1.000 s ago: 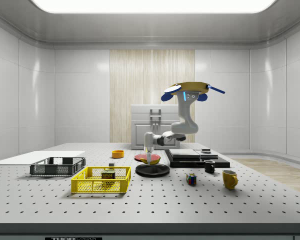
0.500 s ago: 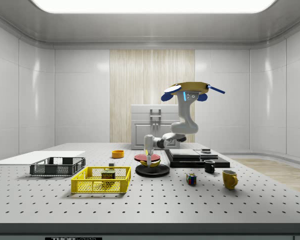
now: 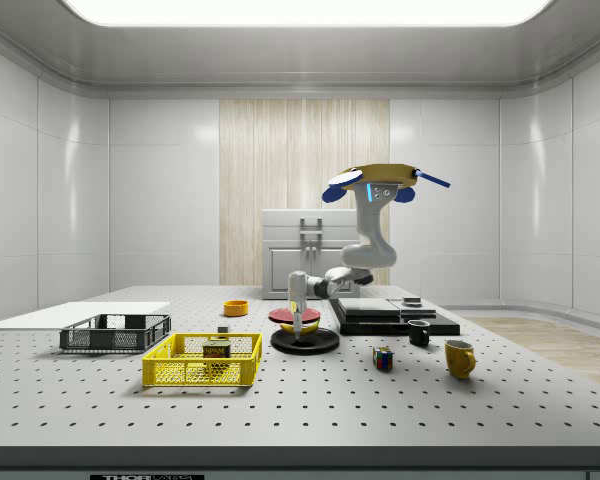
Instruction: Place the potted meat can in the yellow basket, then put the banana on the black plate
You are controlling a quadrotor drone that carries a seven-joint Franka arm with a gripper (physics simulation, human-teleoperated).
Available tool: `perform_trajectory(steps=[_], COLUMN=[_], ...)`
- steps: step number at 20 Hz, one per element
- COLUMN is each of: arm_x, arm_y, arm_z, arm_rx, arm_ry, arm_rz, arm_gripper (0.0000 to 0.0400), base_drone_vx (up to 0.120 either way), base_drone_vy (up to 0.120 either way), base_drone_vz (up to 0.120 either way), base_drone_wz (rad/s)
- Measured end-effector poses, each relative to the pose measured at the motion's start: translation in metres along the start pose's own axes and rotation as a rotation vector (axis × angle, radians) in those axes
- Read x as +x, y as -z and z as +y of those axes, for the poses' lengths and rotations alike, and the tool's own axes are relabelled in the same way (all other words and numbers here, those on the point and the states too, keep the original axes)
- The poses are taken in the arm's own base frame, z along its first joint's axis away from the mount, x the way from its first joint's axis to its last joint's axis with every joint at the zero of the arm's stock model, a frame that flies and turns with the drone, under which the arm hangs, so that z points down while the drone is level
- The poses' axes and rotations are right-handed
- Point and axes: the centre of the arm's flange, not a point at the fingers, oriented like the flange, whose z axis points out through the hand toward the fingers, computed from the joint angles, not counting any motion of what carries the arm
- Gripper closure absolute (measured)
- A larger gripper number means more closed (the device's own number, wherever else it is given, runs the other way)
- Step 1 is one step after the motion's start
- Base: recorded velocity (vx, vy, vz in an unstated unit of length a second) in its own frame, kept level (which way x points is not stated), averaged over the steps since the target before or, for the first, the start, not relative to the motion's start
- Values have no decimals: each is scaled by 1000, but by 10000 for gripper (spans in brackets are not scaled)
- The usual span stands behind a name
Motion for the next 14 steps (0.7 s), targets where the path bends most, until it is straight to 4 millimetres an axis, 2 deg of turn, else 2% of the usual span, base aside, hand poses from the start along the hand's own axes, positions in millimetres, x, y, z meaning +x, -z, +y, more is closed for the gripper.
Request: perform_trajectory(steps=[8, 14], arm_x=[0, 0], arm_y=[34, 47], arm_z=[0, 0], arm_rx=[1, 1], arm_ry=[-6, -7], arm_rz=[-1, -2], arm_gripper=[5, 1], base_drone_vx=[0, 0], base_drone_vy=[0, 0], base_drone_vz=[0, 0], base_drone_wz=[0, 0])
